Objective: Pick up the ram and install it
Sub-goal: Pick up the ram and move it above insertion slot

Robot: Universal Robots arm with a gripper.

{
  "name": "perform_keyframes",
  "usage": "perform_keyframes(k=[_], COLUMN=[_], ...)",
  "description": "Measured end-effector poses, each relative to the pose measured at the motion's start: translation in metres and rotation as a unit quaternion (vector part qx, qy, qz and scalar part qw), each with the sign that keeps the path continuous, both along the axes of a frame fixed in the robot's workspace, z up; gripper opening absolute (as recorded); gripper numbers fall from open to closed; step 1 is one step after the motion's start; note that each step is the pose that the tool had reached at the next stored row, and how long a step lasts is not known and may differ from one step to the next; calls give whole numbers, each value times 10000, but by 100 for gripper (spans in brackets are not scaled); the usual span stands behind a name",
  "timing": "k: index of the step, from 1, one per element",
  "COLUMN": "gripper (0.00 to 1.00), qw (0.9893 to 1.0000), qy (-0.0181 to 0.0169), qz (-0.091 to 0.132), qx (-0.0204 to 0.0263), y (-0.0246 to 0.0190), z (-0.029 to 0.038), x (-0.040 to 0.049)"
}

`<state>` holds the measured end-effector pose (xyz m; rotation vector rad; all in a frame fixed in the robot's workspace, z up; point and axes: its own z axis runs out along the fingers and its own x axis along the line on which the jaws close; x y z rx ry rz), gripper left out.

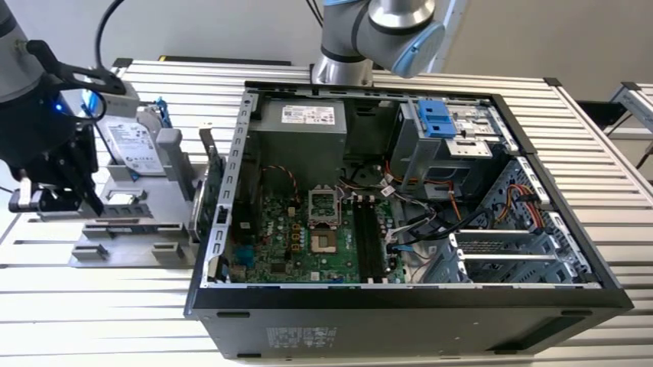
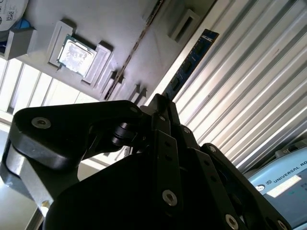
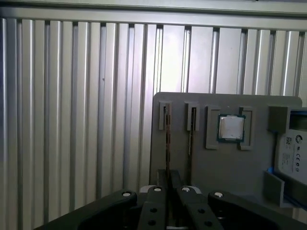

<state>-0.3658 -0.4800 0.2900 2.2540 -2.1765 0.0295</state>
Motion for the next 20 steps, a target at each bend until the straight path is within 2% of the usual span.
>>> perform_keyframes(k=[20], gripper=[0], qw=[10000], qy=[-3], qz=[-1], qx=[0], y=[0], z=[177], x=[-8])
